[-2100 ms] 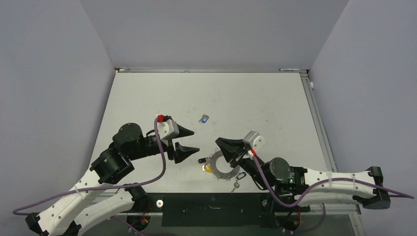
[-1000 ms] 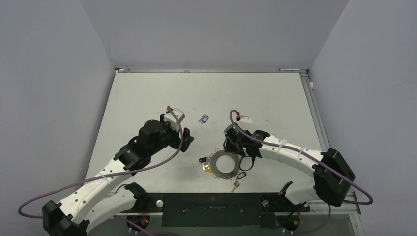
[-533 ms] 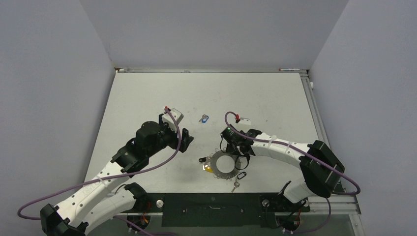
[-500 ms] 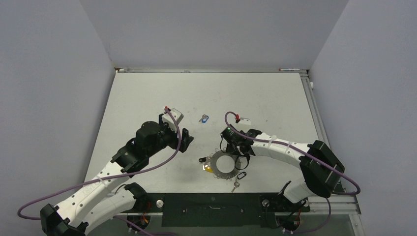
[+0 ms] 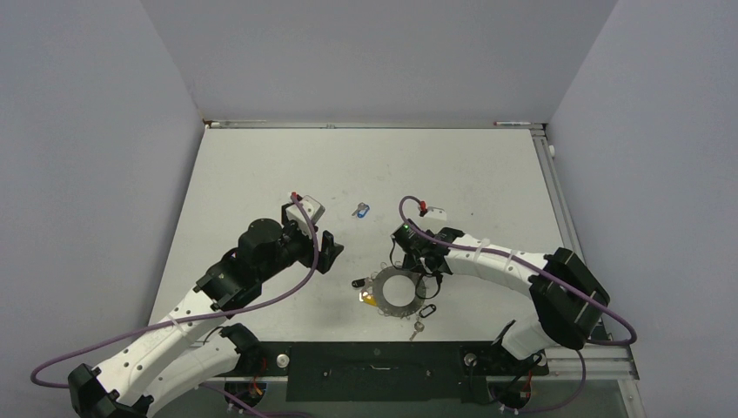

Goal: Put the keys on the keyring

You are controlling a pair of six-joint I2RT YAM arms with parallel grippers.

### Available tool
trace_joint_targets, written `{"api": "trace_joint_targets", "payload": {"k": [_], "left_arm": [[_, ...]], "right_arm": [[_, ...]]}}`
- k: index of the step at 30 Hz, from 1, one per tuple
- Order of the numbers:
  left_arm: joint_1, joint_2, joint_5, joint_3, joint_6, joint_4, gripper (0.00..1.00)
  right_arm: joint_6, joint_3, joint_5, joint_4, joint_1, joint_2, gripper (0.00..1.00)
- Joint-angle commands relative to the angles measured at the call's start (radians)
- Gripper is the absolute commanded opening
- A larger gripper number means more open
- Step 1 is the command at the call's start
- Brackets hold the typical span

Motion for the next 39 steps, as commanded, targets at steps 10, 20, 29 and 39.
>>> {"api": "trace_joint_targets", "payload": {"k": [10,20,29,39], "left_arm": [[-0.010,-0.015,-0.002,0.002,0.008,0.043,0.76],[-0.016,-0.018,0.012,0.001,0.009,0.048,0.75],[-0.020,-0.033,0.079,-0.015,0.028,0.081,0.73],[-0.023,-0.112,0.128,-0.078,0.067,0.202,0.71]], "right_arm": [[0.009,-0.037,0.036,0.039,-0.016,0.021,0.29],[0.017,-0.058,0.020,0.069,-0.016,0.038,0.12],[0.006,-0.028,0.022,0.037,-0.012,-0.018,0.05],[0.006,0.023,0.007,0.027,0.010,-0.132,0.05]]}}
